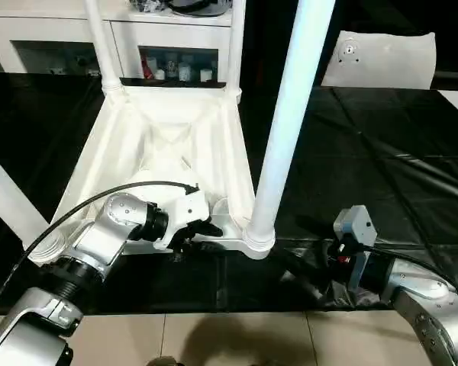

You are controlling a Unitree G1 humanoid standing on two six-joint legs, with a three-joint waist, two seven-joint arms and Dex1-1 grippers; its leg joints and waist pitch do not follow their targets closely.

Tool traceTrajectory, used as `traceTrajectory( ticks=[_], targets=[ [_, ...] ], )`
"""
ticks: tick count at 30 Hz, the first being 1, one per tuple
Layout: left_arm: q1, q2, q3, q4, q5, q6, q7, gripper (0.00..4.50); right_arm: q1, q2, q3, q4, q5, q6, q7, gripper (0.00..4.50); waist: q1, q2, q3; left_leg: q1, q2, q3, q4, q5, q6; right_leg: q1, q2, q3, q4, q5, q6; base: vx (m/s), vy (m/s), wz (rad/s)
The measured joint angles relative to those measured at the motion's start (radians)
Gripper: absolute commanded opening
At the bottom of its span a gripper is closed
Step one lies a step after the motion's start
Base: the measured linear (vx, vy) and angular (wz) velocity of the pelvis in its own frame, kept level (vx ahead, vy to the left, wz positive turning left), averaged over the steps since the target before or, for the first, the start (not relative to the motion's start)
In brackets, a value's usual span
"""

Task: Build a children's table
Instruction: Rotate table base, then rotate leg to tighten

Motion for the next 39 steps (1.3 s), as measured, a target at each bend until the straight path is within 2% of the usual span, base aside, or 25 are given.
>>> traceTrajectory(
  ticks=[4,6,10,12,15,23,26,29,30,32,34,39],
  targets=[
    [-0.003,-0.006,0.002,0.006,0.000,0.007,0.000,1.07,0.000,-0.001,0.000,0.000,0.007,0.002,0.000,4.50,0.000,0.001,-0.001,0.000,0.000,0.000,0.000,0.000,0.000,0.000,0.000,0.000,0.000,0.000,0.000,0.000,0.000,0.00],
    [-0.006,-0.009,0.002,0.012,0.000,0.007,-0.003,0.71,0.000,-0.002,0.000,0.000,0.012,0.002,0.000,4.50,0.001,0.001,-0.001,0.000,0.000,0.000,0.000,0.000,0.000,0.000,0.000,0.000,0.000,0.000,0.000,0.000,0.000,0.00],
    [-0.013,-0.021,0.002,0.025,0.000,0.007,-0.011,0.63,0.000,-0.003,-0.001,0.000,0.012,0.002,0.000,4.50,0.001,0.002,-0.001,0.000,0.000,0.000,0.000,0.000,0.000,0.001,0.000,0.000,0.000,0.000,0.000,0.000,0.000,0.00],
    [-0.023,-0.027,0.002,0.041,0.001,0.007,-0.016,0.27,0.000,-0.006,-0.001,0.001,0.012,0.002,0.000,4.50,0.003,0.003,-0.001,0.000,0.000,0.000,0.000,0.000,0.000,0.001,0.000,0.000,0.000,0.000,0.000,0.000,0.000,0.00],
    [-0.024,-0.029,0.000,0.043,0.003,0.005,-0.026,0.11,0.000,-0.008,-0.003,0.003,0.012,0.001,0.000,4.50,0.003,0.004,-0.001,0.000,0.000,0.000,0.000,0.000,0.000,0.002,0.000,0.000,0.000,0.000,0.000,0.000,0.000,0.00],
    [-0.027,-0.023,0.002,0.050,0.004,-0.013,-0.042,0.11,-0.020,-0.009,-0.005,0.022,0.012,-0.009,0.003,4.50,0.002,0.004,-0.001,0.000,0.000,0.000,0.000,0.000,0.000,0.001,0.000,0.000,0.000,0.000,0.000,0.000,0.000,0.00],
    [0.004,0.018,0.011,0.011,-0.006,-0.029,-0.077,0.11,-0.049,-0.012,-0.005,0.050,0.014,-0.019,0.022,4.50,-0.004,0.004,-0.001,-0.001,0.000,0.000,0.000,0.000,0.000,0.000,0.000,0.000,0.000,0.000,0.000,0.000,0.000,0.00],
    [0.025,0.046,0.024,-0.009,-0.026,-0.029,-0.126,0.11,-0.067,-0.013,-0.001,0.077,0.021,-0.027,0.054,4.50,-0.001,0.005,0.000,-0.001,0.000,0.000,-0.001,0.001,0.001,-0.001,0.000,-0.001,0.000,0.000,0.000,0.000,0.000,0.00],
    [0.032,0.051,0.028,-0.017,-0.031,-0.029,-0.138,0.00,-0.082,-0.012,0.003,0.091,0.033,-0.031,0.081,4.20,0.000,0.004,0.000,-0.001,0.000,0.000,-0.001,0.003,0.005,-0.002,0.000,-0.001,0.000,0.000,0.000,0.000,0.000,0.00],
    [0.040,0.054,0.031,-0.022,-0.033,-0.037,-0.157,0.00,-0.117,-0.009,0.022,0.119,0.048,-0.043,0.139,4.13,0.002,0.004,0.000,0.000,0.000,0.000,0.000,0.002,0.006,-0.002,0.000,-0.002,-0.001,0.000,0.000,0.000,0.000,0.00],
    [0.040,0.053,0.031,-0.022,-0.033,-0.049,-0.164,0.00,-0.168,-0.007,0.056,0.165,0.056,-0.061,0.202,3.87,0.003,0.003,0.000,0.000,0.000,0.000,0.001,0.002,0.006,-0.002,-0.001,-0.002,0.000,0.000,0.000,0.000,0.000,0.00],
    [0.039,0.062,0.025,-0.022,-0.030,-0.083,-0.190,0.00,-0.228,-0.006,0.100,0.257,0.053,-0.080,0.299,3.43,0.013,0.001,0.001,-0.001,0.000,0.000,0.001,0.002,0.007,-0.002,-0.002,-0.002,-0.001,0.000,0.000,0.000,0.000,0.00]
  ],
)
